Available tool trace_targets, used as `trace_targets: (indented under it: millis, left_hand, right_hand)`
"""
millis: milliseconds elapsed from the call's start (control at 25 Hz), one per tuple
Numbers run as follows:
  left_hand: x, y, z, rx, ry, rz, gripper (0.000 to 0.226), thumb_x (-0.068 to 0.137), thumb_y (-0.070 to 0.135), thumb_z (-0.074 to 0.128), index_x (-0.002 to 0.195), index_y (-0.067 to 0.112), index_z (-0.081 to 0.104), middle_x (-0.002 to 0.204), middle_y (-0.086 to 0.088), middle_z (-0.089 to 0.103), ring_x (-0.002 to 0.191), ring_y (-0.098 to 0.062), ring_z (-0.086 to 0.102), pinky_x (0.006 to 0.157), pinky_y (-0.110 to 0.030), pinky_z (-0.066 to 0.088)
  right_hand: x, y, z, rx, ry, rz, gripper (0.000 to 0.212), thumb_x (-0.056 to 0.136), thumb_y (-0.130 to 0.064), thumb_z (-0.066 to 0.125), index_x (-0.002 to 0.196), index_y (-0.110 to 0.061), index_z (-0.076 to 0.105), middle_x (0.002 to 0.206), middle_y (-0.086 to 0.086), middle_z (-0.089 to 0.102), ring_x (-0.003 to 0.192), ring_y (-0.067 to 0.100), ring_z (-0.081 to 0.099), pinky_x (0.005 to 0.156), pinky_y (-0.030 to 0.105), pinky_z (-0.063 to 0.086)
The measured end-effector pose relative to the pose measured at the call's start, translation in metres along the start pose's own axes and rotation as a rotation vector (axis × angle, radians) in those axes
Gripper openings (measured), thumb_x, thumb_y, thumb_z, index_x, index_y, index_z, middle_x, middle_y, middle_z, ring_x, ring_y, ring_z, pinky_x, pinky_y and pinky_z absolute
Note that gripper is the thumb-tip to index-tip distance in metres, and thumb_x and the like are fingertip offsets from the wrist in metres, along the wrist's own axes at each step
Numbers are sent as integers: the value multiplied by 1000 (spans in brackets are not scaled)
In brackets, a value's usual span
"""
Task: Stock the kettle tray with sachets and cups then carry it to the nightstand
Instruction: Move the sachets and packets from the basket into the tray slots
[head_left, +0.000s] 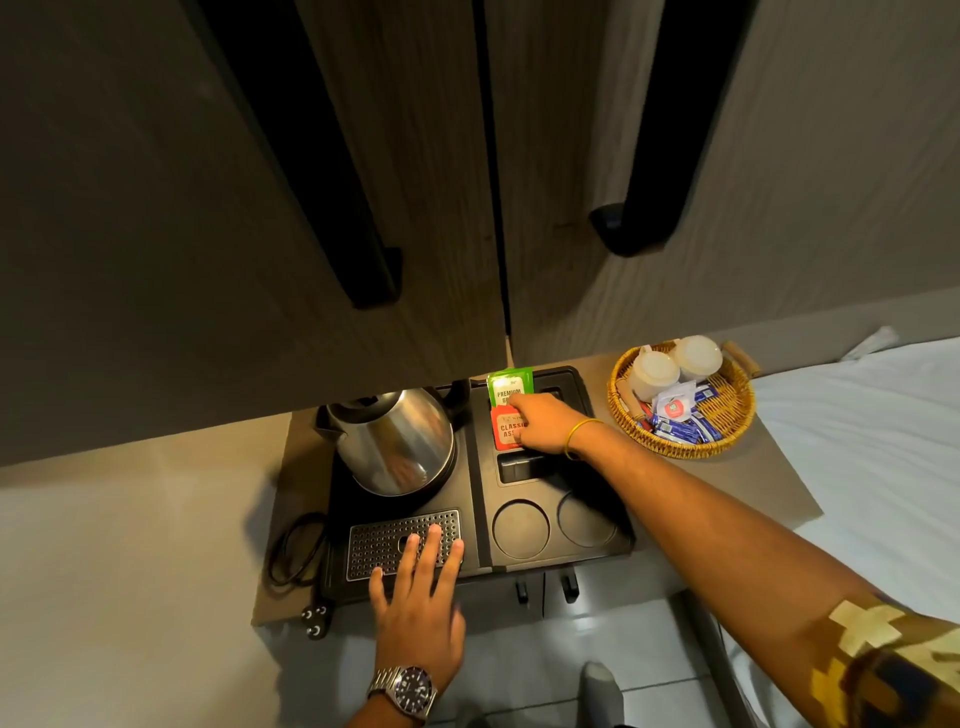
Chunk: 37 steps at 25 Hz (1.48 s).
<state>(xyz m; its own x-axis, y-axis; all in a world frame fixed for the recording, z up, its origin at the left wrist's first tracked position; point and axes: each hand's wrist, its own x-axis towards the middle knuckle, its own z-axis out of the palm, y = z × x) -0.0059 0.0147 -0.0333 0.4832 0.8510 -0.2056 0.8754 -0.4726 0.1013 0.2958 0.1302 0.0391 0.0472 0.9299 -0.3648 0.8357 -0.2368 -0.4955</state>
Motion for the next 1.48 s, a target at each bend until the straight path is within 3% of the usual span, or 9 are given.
trace_targets:
  millis: [200,400,560,680,760,960,1240,1320,1480]
  left_hand:
    - [0,1,-1,3,1,8,108,58,44,74,153,37,23,164,-1,26,148,-25,25,105,-68,33]
    - [2,1,2,10,-8,14,107,58,44,73,153,37,25,166,0,21,149,-25,25,108,-66,26]
    - [4,4,0,10,2,11,106,55,44,73,152,36,30,165,0,23,147,-26,28,106,-67,26]
    - [4,5,-1,11,10,16,104,52,42,74,149,33,36,162,-3,30,145,-28,31,104,-68,28]
    - [3,9,-2,6,28,16,103,50,41,73,147,32,39,161,-3,34,143,-29,36,104,-67,26]
    - [0,14,-4,41,66,14,94,54,43,61,144,30,42,158,-4,39,140,-31,42,104,-66,26]
    - [0,16,-8,64,89,16,101,50,40,71,146,29,40,158,-6,39,140,-33,41,103,-67,27]
    - [-1,16,-7,67,92,13,99,52,40,67,146,29,41,159,-5,37,141,-31,39,104,-67,26]
    - [-1,12,-4,74,66,9,98,55,42,67,148,30,40,161,-3,33,144,-29,34,105,-67,26]
  right_hand:
    - [3,0,-10,-116,19,33,48,86,-27,66,131,-10,58,131,19,62,118,36,60,98,46,53]
    - [-7,17,-16,31,158,36,67,81,-33,73,141,-17,49,136,11,53,127,32,49,107,48,47]
    - [-36,65,-40,144,512,81,25,89,-27,66,111,-16,69,101,1,63,102,25,65,82,32,50]
    - [-68,118,-63,69,682,305,21,84,-20,60,101,-19,73,105,8,72,98,31,68,82,36,55]
    - [-86,145,-68,95,663,443,25,82,-18,64,105,-22,74,111,11,74,102,34,68,83,36,56]
    - [-90,158,-59,264,625,502,22,84,-31,73,99,-16,75,108,11,74,105,34,66,84,33,52]
    - [-89,167,-47,106,652,460,10,91,-23,68,89,-15,73,98,8,75,96,29,70,78,33,57]
    - [-92,172,-46,121,703,457,8,91,-23,69,89,-17,74,104,7,74,97,29,70,75,28,50]
    - [-102,177,-51,259,755,432,18,92,-26,70,108,-17,74,149,6,54,122,31,63,93,36,52]
